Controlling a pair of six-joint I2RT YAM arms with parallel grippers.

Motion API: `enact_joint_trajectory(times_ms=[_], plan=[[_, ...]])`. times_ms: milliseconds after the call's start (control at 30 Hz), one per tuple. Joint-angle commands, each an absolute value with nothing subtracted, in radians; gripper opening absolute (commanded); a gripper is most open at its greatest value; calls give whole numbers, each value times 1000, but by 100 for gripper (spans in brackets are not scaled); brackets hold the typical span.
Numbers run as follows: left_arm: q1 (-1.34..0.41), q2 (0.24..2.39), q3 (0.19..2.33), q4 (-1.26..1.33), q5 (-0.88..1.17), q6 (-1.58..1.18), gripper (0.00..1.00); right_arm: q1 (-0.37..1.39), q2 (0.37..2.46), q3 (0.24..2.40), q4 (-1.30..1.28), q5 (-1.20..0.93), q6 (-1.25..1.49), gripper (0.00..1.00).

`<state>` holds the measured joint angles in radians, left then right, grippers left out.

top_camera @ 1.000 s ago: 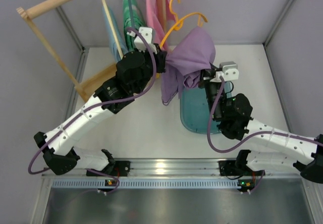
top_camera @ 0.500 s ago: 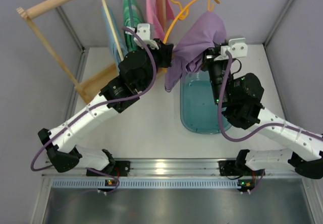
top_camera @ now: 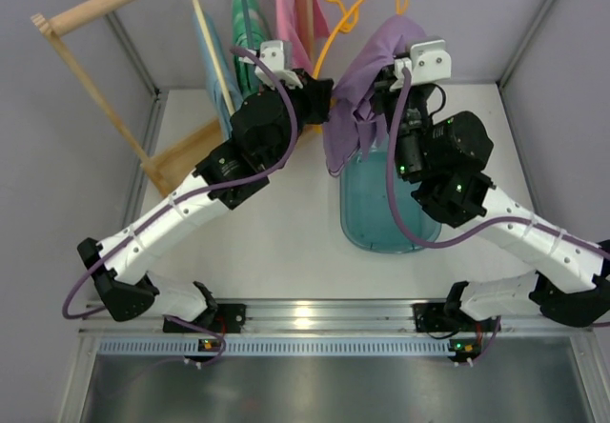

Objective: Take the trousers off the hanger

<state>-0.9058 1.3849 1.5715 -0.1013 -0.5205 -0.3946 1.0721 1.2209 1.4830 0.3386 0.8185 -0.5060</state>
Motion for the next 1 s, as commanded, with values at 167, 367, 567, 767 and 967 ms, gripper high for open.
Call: enact_joint_trajectory(times_ms=[167, 367, 567, 767, 967], plan=[[-847, 1376, 1485, -344, -724, -347, 0, 1074, 1063, 1634, 456, 680, -473, 0], [-831, 1396, 1568, -344, -619, -344, 0, 1074, 937, 1434, 186, 600, -403, 0], [-844, 1422, 1673, -348, -610, -264, 0, 1074, 767, 1024, 310, 663, -350, 0], [-879, 1401, 1680, -347, -643, -227, 0, 1074, 638, 876, 249, 652, -246, 5], [-879, 1385, 1700, -344, -620, -233, 0, 1071, 644, 883, 92, 687, -190, 13]])
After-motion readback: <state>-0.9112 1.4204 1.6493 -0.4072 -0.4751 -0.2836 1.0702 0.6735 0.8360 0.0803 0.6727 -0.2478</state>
